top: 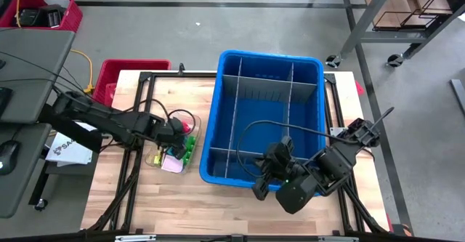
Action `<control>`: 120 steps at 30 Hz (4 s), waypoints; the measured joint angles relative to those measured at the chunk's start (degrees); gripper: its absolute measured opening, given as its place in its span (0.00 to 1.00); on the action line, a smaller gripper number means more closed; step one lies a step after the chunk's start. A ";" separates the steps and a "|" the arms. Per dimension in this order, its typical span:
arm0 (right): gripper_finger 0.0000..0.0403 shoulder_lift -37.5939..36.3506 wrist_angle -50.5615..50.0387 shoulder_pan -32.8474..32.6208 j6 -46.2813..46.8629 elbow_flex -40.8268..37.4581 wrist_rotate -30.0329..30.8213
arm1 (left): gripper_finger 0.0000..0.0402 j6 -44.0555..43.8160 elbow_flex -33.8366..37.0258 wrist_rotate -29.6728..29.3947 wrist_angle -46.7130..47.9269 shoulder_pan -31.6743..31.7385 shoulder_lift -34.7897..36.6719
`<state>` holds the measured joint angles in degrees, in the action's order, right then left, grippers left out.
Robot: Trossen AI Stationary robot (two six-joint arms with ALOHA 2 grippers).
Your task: Sort blocks
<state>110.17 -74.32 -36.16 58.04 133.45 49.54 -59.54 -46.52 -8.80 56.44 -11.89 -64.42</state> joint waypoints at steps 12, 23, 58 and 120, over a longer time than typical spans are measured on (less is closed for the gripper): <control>0.00 0.00 0.02 0.94 -0.06 0.00 -0.01 | 0.60 -4.88 0.00 2.98 -2.70 1.83 -9.17; 0.00 0.00 0.04 0.94 -0.02 0.00 -0.10 | 0.54 -5.38 -0.02 3.37 -4.39 1.81 -15.21; 0.00 0.00 0.04 0.94 -0.02 0.00 -0.08 | 0.11 8.69 -3.91 -3.79 2.70 3.64 -10.94; 0.00 -0.02 -0.44 2.22 -0.07 0.00 -0.24 | 0.20 24.23 -3.89 5.35 1.21 4.76 -18.82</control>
<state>110.15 -74.76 -33.94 57.98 133.45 49.30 -35.31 -50.41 -3.45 57.65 -7.14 -83.24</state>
